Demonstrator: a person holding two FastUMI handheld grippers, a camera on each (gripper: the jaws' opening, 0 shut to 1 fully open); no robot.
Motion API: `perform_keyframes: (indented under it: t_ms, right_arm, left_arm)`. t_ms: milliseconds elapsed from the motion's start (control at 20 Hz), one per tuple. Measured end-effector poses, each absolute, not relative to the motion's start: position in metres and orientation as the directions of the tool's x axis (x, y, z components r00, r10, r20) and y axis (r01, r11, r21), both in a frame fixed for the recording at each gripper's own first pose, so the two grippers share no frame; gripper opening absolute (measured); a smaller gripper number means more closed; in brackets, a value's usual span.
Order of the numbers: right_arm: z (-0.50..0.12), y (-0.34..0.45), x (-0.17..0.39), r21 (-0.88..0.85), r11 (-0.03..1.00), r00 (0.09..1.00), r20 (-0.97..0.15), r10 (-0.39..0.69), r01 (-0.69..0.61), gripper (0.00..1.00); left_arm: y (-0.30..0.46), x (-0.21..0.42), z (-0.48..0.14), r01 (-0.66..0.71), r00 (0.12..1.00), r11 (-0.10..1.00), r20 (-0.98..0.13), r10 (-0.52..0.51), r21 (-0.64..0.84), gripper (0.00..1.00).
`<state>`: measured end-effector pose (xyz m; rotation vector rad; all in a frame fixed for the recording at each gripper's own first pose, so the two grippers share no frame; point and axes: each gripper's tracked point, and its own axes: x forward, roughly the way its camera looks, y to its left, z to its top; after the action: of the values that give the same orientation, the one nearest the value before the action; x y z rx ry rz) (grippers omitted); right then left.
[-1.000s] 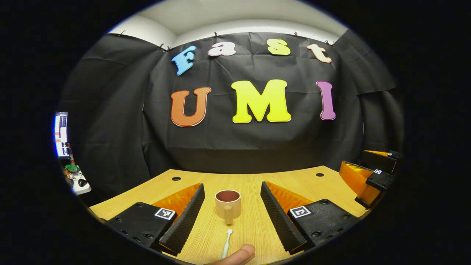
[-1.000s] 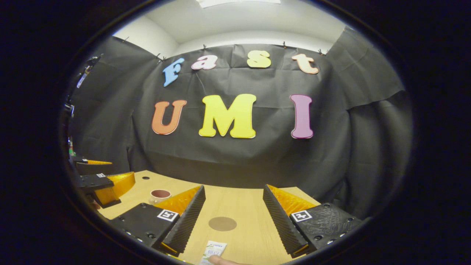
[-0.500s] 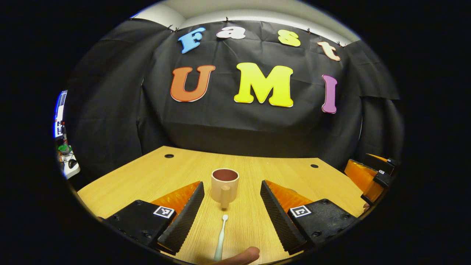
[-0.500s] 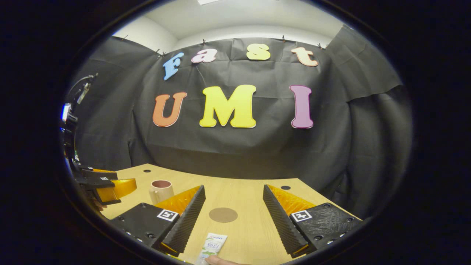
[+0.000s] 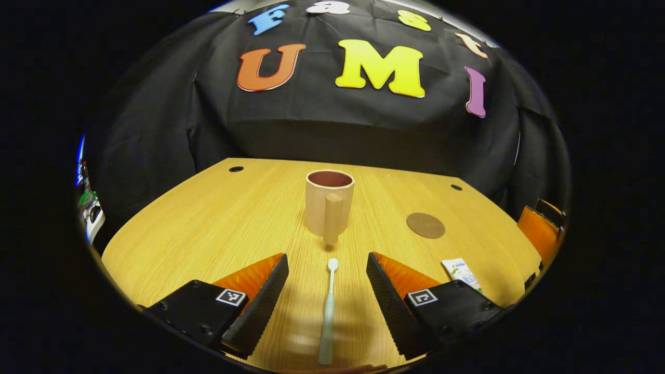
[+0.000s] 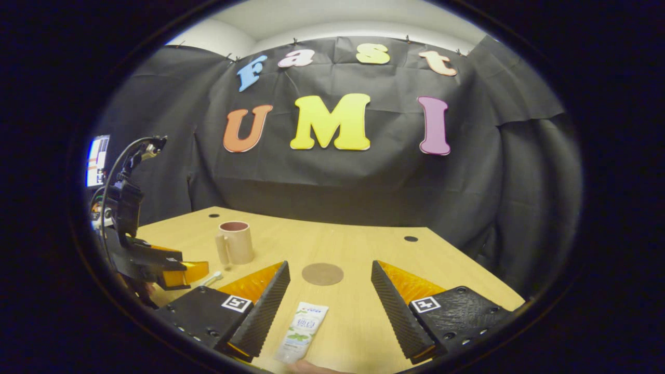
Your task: Put the toothbrush and toothpaste on the desktop into the cup, then pick up the cup and place it on the coaster on the desktop.
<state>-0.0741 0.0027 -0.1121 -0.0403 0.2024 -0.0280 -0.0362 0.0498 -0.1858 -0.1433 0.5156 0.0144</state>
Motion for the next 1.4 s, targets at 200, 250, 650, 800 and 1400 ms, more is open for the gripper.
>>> perform_keyframes:
  t_ms: [200,250,650,800,1400]
  right_arm:
    - [-0.136,0.009,-0.076,-0.030,1.000,0.965,-0.263,-0.005,-0.003,0.98]
    - [-0.139,0.008,-0.076,-0.026,1.000,0.962,-0.272,-0.002,-0.005,0.95]
    - [-0.155,0.008,-0.076,0.005,1.000,0.948,-0.318,0.000,0.001,0.98]
    - [-0.160,0.010,-0.076,-0.002,1.000,0.944,-0.331,0.001,-0.002,0.98]
    - [-0.202,0.025,-0.083,0.007,1.000,0.890,-0.456,0.010,-0.007,0.95]
  left_arm:
    - [0.046,-0.040,-0.209,-0.040,0.838,0.994,-0.546,-0.022,-0.102,0.88]
    - [0.045,-0.040,-0.212,-0.042,0.833,0.993,-0.553,-0.026,-0.109,0.82]
    - [0.039,-0.044,-0.228,-0.053,0.801,0.988,-0.597,-0.044,-0.143,0.51]
    - [0.040,-0.043,-0.230,-0.049,0.794,0.989,-0.605,-0.048,-0.143,0.45]
    - [0.047,-0.050,-0.233,-0.052,0.778,0.991,-0.627,-0.036,-0.122,0.13]
